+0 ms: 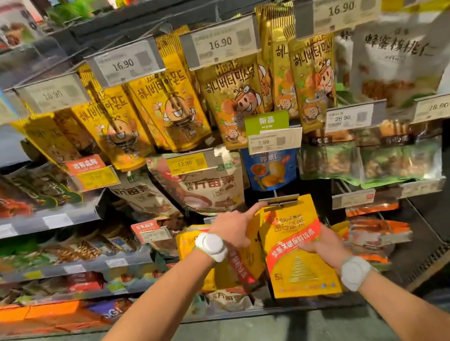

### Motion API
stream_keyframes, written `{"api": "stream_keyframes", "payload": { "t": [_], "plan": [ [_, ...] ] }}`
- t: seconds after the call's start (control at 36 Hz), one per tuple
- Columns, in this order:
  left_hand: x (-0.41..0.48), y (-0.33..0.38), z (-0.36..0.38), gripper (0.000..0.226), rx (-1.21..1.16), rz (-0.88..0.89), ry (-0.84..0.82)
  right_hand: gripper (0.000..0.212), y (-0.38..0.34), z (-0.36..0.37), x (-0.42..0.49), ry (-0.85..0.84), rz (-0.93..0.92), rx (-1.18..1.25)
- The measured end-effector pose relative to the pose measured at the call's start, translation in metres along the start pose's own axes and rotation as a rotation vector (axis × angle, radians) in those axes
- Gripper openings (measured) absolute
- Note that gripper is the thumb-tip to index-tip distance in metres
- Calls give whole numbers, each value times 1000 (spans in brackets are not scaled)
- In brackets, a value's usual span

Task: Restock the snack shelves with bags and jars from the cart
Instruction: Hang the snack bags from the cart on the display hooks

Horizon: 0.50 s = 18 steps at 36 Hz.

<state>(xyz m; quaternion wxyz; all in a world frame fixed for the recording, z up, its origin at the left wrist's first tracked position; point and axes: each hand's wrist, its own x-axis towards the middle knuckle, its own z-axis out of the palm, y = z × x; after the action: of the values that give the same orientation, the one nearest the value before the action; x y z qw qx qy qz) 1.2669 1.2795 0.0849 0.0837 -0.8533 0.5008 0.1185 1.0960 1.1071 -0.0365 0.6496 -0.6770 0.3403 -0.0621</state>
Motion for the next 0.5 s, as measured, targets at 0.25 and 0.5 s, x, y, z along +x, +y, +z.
{"api": "stream_keyframes", "payload": {
  "t": [0.25, 0.5],
  "plan": [
    [0, 3, -4, 105, 0, -35, -8, 54, 12, 14, 23, 57, 61, 17],
    [0, 8, -5, 98, -5, -41, -29, 36, 2, 22, 22, 44, 77, -8]
  ]
}}
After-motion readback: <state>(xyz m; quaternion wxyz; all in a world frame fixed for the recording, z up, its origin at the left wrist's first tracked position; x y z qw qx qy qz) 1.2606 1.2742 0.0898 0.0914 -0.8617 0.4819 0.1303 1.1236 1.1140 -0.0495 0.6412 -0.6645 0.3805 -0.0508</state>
